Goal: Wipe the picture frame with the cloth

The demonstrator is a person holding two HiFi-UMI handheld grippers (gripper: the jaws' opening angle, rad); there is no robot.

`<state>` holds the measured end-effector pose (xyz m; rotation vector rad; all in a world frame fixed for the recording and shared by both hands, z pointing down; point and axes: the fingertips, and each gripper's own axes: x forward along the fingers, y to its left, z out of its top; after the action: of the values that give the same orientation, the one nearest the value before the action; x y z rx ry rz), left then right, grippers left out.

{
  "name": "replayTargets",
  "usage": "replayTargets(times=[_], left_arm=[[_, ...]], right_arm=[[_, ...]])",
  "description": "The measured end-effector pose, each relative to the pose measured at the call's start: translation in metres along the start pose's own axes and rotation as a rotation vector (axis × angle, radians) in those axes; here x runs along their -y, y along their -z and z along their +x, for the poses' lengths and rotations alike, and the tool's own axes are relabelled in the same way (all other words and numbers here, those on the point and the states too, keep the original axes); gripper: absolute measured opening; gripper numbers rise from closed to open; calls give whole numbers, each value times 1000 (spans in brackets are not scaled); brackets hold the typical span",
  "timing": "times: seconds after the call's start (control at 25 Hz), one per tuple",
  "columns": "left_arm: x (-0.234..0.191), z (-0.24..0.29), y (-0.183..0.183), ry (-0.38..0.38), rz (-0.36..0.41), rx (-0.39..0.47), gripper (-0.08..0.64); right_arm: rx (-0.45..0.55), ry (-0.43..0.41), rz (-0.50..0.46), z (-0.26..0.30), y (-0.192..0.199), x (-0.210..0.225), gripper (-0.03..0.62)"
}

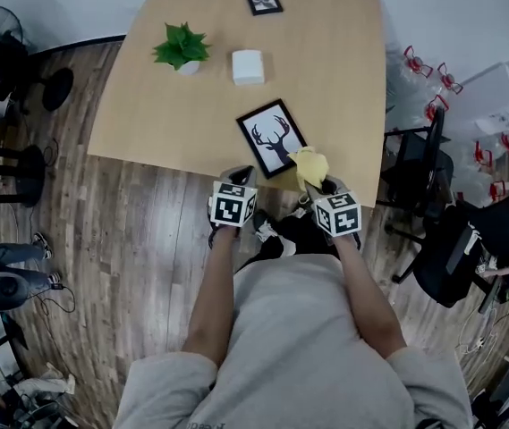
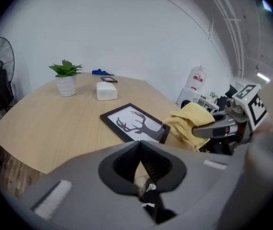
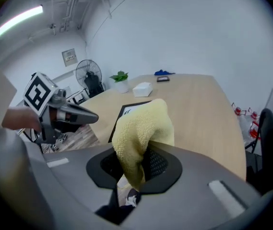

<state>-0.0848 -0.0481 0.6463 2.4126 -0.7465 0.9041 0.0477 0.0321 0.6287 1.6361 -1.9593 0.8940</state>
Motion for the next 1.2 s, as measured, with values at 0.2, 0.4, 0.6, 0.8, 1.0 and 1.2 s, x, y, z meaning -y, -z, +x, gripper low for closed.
replayTargets(times=[0.2, 0.4, 0.6, 0.8, 1.0, 1.2], left_arm=[[0, -24, -17, -45, -38, 82, 52], [1, -39, -33, -53, 27, 131, 52], [9, -44, -25, -1, -51, 155, 52], [8, -43, -28, -5, -59, 153, 52], [11, -37, -29, 6, -55, 146, 52], [8, -34, -30, -2, -61, 142, 52]], right_arm=[[131, 82, 57, -18, -19, 18, 49], [199, 64, 64, -14, -33, 11, 49], [235, 47, 74, -15, -47, 10, 49], [203, -7, 64, -12, -42, 2, 49], [208, -50, 29, -9, -49, -7, 49], [203, -56, 22, -6, -53, -7, 49]])
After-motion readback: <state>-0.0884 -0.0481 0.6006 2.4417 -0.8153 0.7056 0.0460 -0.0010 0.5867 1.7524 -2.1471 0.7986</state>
